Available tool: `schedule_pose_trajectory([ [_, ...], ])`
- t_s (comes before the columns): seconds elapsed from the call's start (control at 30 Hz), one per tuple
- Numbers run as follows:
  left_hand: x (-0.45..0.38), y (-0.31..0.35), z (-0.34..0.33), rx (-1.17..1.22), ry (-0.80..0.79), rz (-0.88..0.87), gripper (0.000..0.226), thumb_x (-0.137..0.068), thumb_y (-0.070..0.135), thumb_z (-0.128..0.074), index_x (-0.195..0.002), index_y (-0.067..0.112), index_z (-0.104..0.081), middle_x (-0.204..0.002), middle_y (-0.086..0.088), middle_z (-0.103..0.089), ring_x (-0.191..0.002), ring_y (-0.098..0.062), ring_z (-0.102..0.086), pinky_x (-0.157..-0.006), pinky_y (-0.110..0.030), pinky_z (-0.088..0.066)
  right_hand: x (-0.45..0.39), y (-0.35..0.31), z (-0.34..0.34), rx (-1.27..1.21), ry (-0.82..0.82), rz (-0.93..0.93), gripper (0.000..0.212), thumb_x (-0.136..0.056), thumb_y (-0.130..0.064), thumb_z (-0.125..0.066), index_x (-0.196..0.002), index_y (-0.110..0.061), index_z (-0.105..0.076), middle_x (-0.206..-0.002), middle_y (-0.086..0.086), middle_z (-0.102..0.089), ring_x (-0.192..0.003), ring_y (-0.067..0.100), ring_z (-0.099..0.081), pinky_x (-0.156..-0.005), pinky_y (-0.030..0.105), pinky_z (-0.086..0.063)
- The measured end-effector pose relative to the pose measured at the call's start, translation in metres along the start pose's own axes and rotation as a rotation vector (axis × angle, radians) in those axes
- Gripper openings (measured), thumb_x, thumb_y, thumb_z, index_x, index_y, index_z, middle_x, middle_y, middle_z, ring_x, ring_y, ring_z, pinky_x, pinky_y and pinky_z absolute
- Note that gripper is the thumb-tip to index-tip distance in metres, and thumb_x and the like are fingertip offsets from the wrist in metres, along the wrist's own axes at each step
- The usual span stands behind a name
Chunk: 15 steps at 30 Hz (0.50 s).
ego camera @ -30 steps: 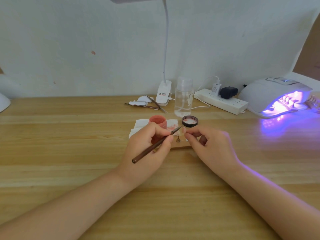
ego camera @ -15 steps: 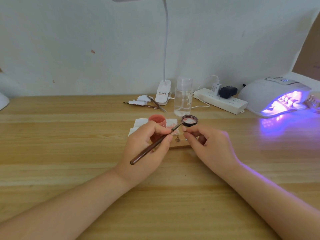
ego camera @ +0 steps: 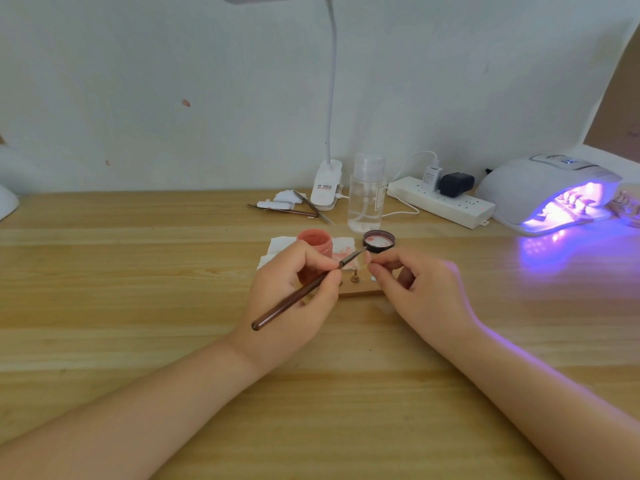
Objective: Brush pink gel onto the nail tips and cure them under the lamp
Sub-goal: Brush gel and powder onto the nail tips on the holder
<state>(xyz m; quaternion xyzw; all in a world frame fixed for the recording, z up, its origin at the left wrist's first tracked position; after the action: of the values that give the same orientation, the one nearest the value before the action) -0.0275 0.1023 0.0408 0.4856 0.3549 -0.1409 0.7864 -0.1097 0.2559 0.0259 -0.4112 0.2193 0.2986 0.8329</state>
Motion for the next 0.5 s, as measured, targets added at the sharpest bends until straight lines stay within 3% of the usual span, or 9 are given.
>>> schedule_pose_trajectory([
  [0.2,-0.0014,-0.0052,-0.0028,-0.091,-0.023,-0.013,0.018,-0.08,0.007,-0.067,-0.083,0.024,-0.062,-0.077,0.02,-0.064,-0.079,0.008,-0.059,-0.071,-0.005,-0.041,0.0002,-0.0013,0.0014,0.022,0.005,0.001,0.01,-0.083,-0.017,-0.07,-0.091,-0.021,-0.074,-0.057,-0.025,-0.053,-0.058,0.003,-0.052,-0.055,0.013,-0.042],
  [0.33,-0.0002,-0.0038,-0.0036,-0.075,-0.054,-0.051,0.004,-0.079,0.012,-0.064,-0.078,0.014,-0.061,-0.072,0.006,-0.06,-0.068,-0.004,-0.057,-0.063,-0.011,-0.043,-0.0001,-0.0012,0.0021,0.031,0.014,0.0,0.009,-0.083,-0.018,-0.07,-0.09,-0.021,-0.074,-0.051,-0.026,-0.05,-0.055,0.002,-0.052,-0.053,0.013,-0.041],
  [0.5,0.0013,-0.0009,-0.0027,-0.04,-0.051,-0.075,0.003,-0.078,0.02,-0.058,-0.075,0.019,-0.057,-0.075,0.01,-0.058,-0.068,-0.001,-0.055,-0.065,-0.008,-0.04,0.0002,0.0032,0.0017,0.004,0.021,-0.021,0.009,-0.082,-0.018,-0.071,-0.088,-0.024,-0.073,-0.056,-0.029,-0.055,-0.055,0.003,-0.053,-0.055,0.014,-0.043],
])
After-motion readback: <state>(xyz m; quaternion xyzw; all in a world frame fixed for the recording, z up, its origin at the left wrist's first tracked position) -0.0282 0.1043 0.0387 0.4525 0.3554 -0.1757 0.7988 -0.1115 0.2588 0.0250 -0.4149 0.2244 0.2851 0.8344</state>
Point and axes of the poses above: each hand's wrist, its own x-axis away from the middle knuckle, its own z-axis out of the back of the hand, y = z × x, the point moved 7 cm from there along -x, towards the middle knuckle
